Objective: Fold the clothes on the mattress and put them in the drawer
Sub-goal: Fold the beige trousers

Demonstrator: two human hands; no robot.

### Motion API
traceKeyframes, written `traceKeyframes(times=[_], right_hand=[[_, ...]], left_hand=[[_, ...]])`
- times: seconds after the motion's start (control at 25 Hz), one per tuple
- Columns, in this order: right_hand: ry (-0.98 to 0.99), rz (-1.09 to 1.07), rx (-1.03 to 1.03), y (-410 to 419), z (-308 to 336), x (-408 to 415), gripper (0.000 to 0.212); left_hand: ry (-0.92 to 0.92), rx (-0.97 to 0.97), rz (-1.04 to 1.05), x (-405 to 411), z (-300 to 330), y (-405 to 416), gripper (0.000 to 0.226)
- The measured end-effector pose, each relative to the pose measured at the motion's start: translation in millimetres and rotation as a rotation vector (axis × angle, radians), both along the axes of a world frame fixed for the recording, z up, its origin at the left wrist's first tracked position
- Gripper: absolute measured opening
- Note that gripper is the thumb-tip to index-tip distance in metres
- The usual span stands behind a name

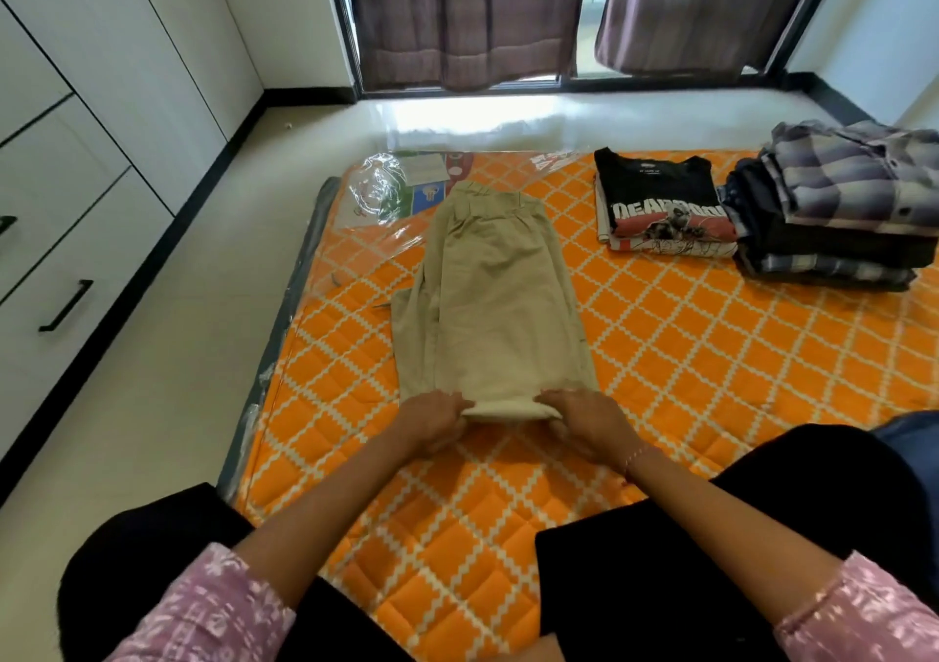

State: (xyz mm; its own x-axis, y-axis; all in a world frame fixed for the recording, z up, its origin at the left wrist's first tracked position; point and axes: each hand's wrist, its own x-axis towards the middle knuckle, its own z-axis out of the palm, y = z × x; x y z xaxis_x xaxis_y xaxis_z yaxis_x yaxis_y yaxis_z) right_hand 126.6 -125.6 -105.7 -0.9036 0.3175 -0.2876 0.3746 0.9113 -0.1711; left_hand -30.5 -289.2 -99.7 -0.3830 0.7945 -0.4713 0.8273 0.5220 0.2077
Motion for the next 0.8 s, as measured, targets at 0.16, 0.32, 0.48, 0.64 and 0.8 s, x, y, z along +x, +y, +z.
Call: traceKeyframes(times=[0.16,0.32,0.48,0.64,0.8], right_hand=[[-0.225,-0.143,-0.533,5,53,-24,0.038],[-0.232,-0.53,-1.158,37,82,-12,0.019],[0.078,-0.568,-1.477,76,91,-17,0.022],[0.285,-0.661,-1.855,83,55,2,0.076],[0.414,-0.557,-1.441,83,28,-11,0.064]], left_hand=[[-0.646,-0.084,0.261,-30,59,-14,0.022],[-1.411,0.281,0.733,-38,67,-58,0.053],[-0.982,0.505,0.637,-27,58,-51,0.037],[-0.915,0.756,0.798,-43,57,-14,0.02],[-0.891,0.779,0.791,-73,55,17,0.017]])
